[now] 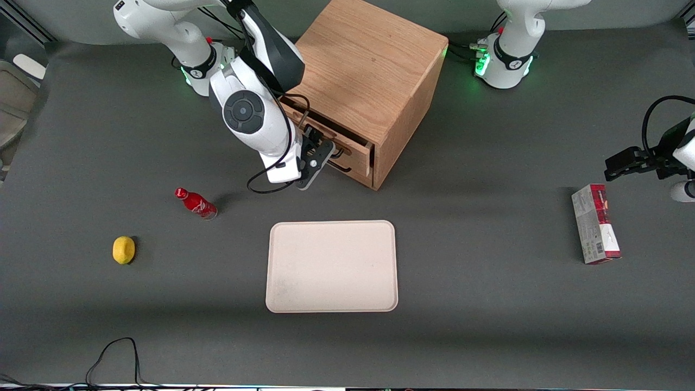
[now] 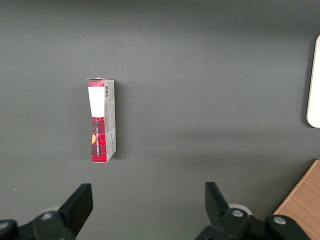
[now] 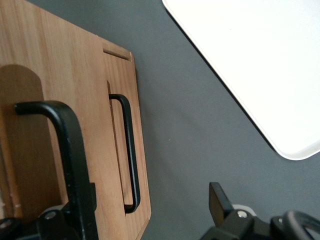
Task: Open upper drawer
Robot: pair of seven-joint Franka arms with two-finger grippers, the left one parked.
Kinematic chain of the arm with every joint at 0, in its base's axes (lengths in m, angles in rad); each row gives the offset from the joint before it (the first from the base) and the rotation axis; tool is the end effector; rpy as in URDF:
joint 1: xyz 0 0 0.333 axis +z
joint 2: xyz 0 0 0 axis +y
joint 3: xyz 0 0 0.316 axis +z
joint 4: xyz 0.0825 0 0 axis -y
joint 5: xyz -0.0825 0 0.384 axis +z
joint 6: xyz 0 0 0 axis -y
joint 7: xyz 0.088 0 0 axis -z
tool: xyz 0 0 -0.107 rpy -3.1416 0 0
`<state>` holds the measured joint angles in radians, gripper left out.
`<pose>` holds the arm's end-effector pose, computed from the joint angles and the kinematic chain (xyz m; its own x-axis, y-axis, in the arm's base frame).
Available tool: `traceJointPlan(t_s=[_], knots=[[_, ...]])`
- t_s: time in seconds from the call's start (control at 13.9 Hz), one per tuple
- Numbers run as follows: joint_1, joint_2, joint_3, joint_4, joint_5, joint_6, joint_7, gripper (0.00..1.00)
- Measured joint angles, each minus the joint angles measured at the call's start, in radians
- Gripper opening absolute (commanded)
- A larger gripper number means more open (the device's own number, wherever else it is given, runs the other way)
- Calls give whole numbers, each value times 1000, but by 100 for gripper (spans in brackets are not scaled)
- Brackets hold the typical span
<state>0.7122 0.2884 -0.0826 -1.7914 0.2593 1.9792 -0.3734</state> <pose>0.4914 0.3822 0.3841 0.6267 0.7788 -0.0278 0.7548 -0.6154 -0.2270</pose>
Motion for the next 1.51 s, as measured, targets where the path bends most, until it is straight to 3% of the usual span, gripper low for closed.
traceJointPlan(t_s=[0.36, 1.01, 1.51], knots=[[0, -1, -12, 20, -71, 5, 14, 100], [-10, 4, -67, 43, -77, 7, 14, 100], [-85, 49, -71, 110, -80, 7, -34, 100]])
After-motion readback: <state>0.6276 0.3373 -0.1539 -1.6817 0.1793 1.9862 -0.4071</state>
